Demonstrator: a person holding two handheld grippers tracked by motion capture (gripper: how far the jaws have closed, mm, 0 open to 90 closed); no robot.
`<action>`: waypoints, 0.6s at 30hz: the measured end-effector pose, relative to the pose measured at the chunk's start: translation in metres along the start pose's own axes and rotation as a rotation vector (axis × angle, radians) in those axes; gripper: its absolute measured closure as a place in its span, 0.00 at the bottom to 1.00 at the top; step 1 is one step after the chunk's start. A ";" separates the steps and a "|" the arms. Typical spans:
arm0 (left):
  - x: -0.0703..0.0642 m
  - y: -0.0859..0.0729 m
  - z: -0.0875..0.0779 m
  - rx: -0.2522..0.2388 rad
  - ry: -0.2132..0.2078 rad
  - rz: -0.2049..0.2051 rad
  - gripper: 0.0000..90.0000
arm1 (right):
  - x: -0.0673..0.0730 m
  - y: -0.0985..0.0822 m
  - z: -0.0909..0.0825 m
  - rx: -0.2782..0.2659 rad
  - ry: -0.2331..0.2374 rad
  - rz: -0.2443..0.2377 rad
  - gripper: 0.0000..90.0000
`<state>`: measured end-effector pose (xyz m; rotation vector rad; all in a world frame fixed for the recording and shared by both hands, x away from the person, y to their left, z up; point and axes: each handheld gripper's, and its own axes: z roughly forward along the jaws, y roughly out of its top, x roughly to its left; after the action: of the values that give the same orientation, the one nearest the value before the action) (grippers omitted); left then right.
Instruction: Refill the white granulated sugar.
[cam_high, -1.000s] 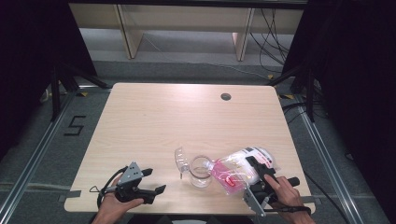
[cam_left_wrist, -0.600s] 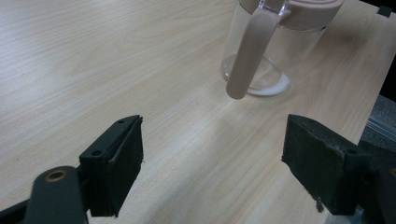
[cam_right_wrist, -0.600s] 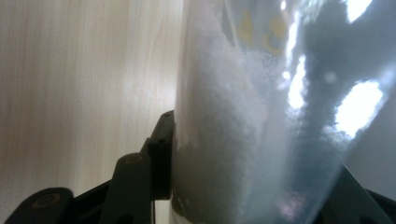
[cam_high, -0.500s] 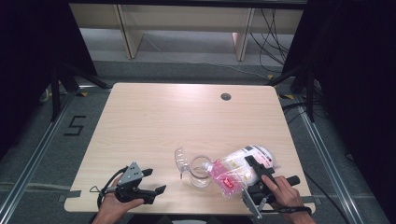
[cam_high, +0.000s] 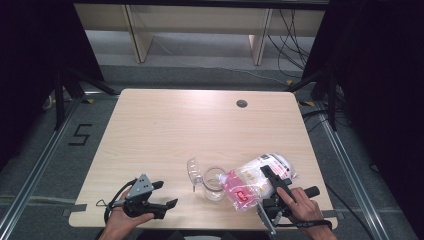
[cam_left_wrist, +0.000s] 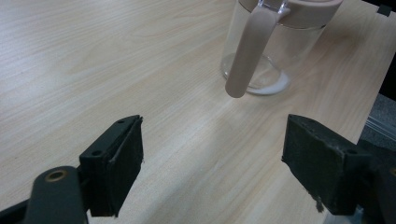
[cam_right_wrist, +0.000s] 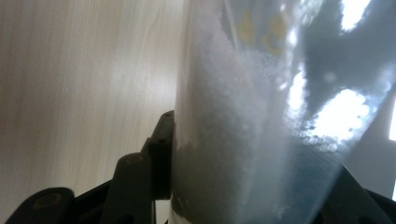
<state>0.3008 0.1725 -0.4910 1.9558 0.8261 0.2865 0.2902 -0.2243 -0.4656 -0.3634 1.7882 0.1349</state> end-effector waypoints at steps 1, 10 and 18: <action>-0.001 -0.001 0.000 -0.001 0.004 -0.026 0.22 | 0.000 0.000 0.000 0.002 0.005 -0.001 0.61; -0.001 0.000 0.000 0.011 0.011 -0.018 0.22 | -0.001 0.000 0.002 0.002 -0.001 -0.028 0.61; -0.001 0.000 0.000 0.012 0.013 -0.018 0.22 | 0.000 0.005 0.002 -0.002 -0.001 -0.036 0.62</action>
<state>0.2999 0.1723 -0.4912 1.9582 0.8549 0.2843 0.2907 -0.2194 -0.4662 -0.3962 1.7795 0.1113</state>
